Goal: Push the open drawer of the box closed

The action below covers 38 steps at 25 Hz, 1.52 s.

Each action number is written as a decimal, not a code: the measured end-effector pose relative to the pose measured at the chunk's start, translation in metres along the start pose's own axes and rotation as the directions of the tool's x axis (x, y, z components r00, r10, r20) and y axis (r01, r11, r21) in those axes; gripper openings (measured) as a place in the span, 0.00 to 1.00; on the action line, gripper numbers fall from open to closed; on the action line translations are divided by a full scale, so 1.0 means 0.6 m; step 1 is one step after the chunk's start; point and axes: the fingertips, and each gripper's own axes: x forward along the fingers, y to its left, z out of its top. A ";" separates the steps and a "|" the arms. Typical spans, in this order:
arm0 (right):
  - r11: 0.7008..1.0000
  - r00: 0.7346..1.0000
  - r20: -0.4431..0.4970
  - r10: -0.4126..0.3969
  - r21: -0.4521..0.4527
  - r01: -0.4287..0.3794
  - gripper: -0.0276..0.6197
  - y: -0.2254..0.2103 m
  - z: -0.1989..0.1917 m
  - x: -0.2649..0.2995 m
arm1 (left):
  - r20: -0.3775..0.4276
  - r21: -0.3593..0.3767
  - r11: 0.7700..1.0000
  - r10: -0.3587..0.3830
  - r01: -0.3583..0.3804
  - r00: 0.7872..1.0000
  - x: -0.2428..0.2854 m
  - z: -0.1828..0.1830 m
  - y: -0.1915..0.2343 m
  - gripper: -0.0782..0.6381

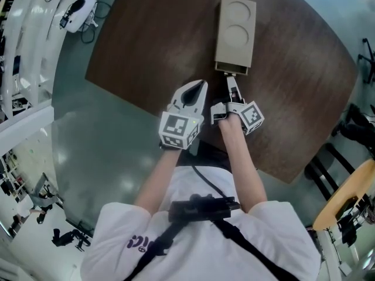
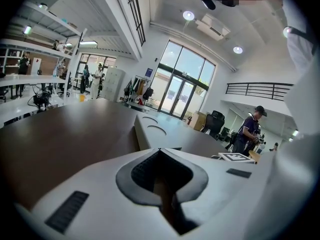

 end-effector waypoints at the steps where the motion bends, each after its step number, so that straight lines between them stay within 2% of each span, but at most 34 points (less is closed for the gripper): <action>1: 1.000 1.000 -0.002 0.003 -0.004 -0.003 0.09 0.001 0.005 0.013 | -0.003 -0.002 1.000 0.003 -0.003 1.000 0.007 -0.002 0.003 0.12; 10: 0.999 0.999 0.017 0.034 0.006 -0.034 0.09 0.017 0.017 0.043 | -0.004 -0.003 1.000 -0.003 0.003 1.000 -0.013 -0.015 -0.013 0.12; 17: 0.998 0.998 0.044 0.055 -0.041 -0.053 0.09 0.024 0.017 0.043 | 0.029 0.062 0.998 -0.033 0.031 0.999 -0.035 0.013 -0.028 0.12; 24: 0.986 0.987 0.034 0.157 -0.061 -0.155 0.09 0.055 -0.005 0.001 | 0.043 0.077 0.996 -0.048 0.045 0.998 -0.081 0.015 -0.047 0.12; 26: 0.986 0.987 0.035 0.154 -0.073 -0.151 0.09 0.053 -0.015 -0.024 | 0.046 0.076 0.996 -0.056 0.052 0.997 -0.098 0.009 -0.056 0.12; 29: 0.988 0.995 0.038 0.094 -0.124 -0.089 0.09 0.040 -0.026 -0.073 | 0.055 0.085 0.994 -0.066 0.062 0.996 -0.122 -0.001 -0.069 0.12; 31: 0.983 0.994 0.038 0.100 -0.161 -0.093 0.09 0.045 -0.035 -0.106 | 0.056 0.080 0.995 -0.071 0.066 0.996 -0.144 -0.008 -0.077 0.12; 33: 0.974 0.997 0.036 0.074 -0.216 -0.065 0.09 0.048 -0.044 -0.146 | 0.062 0.058 0.995 -0.082 0.078 0.995 -0.170 -0.009 -0.086 0.12; 36: 0.928 0.992 0.007 0.126 -0.355 -0.116 0.09 0.077 -0.052 -0.194 | 0.098 0.051 0.993 -0.107 0.103 0.989 -0.206 0.010 -0.105 0.12; 38: 0.893 0.990 0.009 0.139 -0.433 -0.121 0.09 0.094 -0.054 -0.235 | 0.129 0.064 0.991 -0.122 0.115 0.984 -0.230 0.027 -0.118 0.12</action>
